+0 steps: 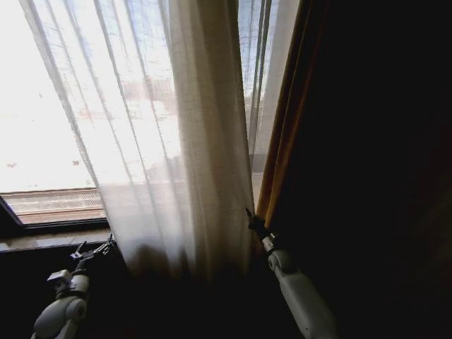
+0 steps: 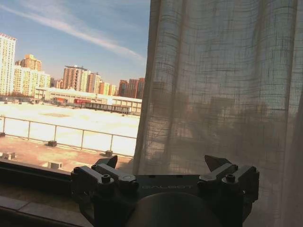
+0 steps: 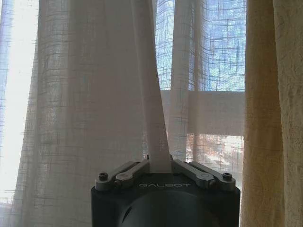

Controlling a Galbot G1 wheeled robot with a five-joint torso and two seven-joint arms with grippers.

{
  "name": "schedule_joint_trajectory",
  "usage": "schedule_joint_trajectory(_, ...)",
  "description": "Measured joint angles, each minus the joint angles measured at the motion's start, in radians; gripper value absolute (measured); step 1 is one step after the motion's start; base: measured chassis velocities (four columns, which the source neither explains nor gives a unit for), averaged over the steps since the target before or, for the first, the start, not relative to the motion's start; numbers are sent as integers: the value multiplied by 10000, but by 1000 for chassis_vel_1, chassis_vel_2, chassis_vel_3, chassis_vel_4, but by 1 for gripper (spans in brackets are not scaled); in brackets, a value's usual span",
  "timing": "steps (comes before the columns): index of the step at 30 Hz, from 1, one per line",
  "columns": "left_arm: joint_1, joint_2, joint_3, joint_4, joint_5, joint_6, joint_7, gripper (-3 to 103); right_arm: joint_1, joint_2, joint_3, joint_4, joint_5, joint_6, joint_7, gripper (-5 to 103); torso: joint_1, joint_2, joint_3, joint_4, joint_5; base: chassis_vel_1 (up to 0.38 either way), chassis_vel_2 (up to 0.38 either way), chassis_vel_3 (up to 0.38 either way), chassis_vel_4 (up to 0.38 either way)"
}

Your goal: Open the curtains by pulling them apart, changing their state from closed to fully open.

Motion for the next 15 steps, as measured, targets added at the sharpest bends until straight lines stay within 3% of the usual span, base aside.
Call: schedule_joint_trajectory(15, -1, 0, 1, 0, 0, 0, 0, 100, -5, -27, -46, 2, 158, 32, -9, 0, 9, -5, 4, 0, -1, -83, 89, 79, -85)
